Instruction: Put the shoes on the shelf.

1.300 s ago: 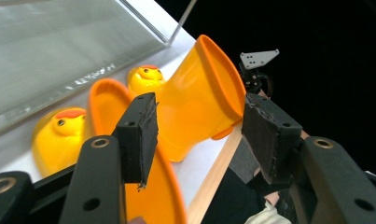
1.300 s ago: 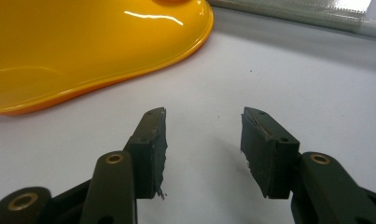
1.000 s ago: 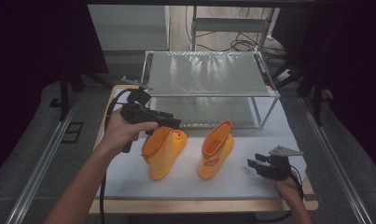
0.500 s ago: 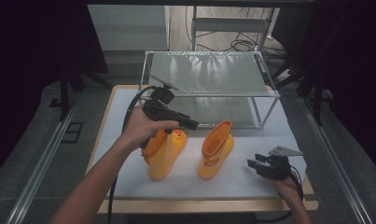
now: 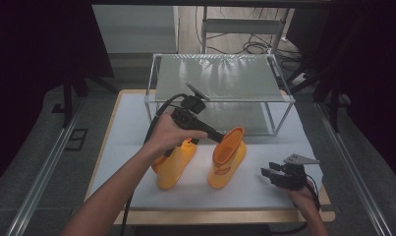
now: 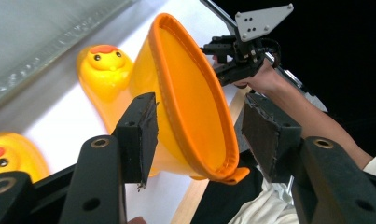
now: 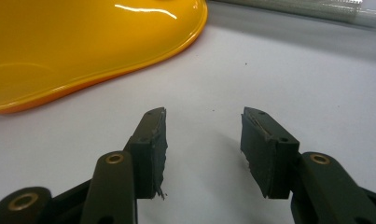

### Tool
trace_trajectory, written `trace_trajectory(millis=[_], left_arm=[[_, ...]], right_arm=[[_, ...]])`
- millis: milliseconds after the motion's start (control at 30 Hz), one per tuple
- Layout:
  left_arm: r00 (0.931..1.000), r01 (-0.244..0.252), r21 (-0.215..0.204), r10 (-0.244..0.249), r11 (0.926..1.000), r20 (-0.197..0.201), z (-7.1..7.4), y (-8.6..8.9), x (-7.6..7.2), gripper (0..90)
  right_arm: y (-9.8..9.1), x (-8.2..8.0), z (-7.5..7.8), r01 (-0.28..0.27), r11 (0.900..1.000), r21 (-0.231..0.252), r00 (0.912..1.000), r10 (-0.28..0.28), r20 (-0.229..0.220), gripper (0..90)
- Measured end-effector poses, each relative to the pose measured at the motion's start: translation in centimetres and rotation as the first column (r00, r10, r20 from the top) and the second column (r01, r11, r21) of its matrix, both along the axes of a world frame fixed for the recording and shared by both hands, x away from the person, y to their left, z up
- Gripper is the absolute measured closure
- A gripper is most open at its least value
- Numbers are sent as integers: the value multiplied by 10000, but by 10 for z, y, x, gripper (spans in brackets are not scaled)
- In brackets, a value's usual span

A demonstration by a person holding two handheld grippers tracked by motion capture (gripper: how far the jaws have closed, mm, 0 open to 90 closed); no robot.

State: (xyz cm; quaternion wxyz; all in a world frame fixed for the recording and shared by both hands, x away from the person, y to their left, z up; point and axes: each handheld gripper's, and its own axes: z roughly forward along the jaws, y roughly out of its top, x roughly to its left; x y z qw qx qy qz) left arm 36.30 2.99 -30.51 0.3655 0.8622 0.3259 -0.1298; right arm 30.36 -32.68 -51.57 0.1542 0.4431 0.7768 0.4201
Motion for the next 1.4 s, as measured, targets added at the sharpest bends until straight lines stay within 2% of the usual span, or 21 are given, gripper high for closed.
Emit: trace_trajectory(millis=[167,433,500,767,900,933,967,1033,1067,1267,1400], left_arm=[[9999,91,77,-90,9999,-92,-4,-7,2,461],[9994,-56,350,69,9994,-349,-17,-17,10,474],[9995,-153,606,170,9980,-285,-22,-20,12,483],[9996,-138,1070,164,9942,-242,-27,-30,12,498],[9998,-123,1531,148,9881,-151,-30,-40,11,517],[9998,-123,1531,148,9881,-151,-30,-40,11,522],[9998,-156,1740,170,9846,-63,-33,-42,11,522],[9998,-188,1967,189,9803,18,-36,-45,12,550],[9997,-262,2106,255,9772,63,-39,-46,13,604],[9998,-191,2192,180,9755,66,-42,-49,13,718],[9999,-135,2366,111,9715,116,-44,-53,12,769]], right_arm=[[-1,0,-1,50,10000,13,10000,-50,-41,505],[-1,0,-1,99,9999,46,9999,-99,-75,506],[-2,0,-1,112,9999,43,9999,-111,-94,508],[-1,1,-1,118,9999,31,9998,-117,-132,508],[-1,1,-1,117,9999,36,9998,-116,-136,508],[-1,0,-1,117,9999,33,9998,-117,-135,508],[-1,0,-1,117,9999,33,9998,-117,-135,508],[-1,0,-1,123,9999,-4,9998,-123,-133,508],[-1,0,-1,131,9999,-95,9998,-132,-120,508],[-1,1,-2,161,9998,-150,9998,-162,-87,508],[-1,1,-2,153,9997,-194,9998,-155,-107,508]])
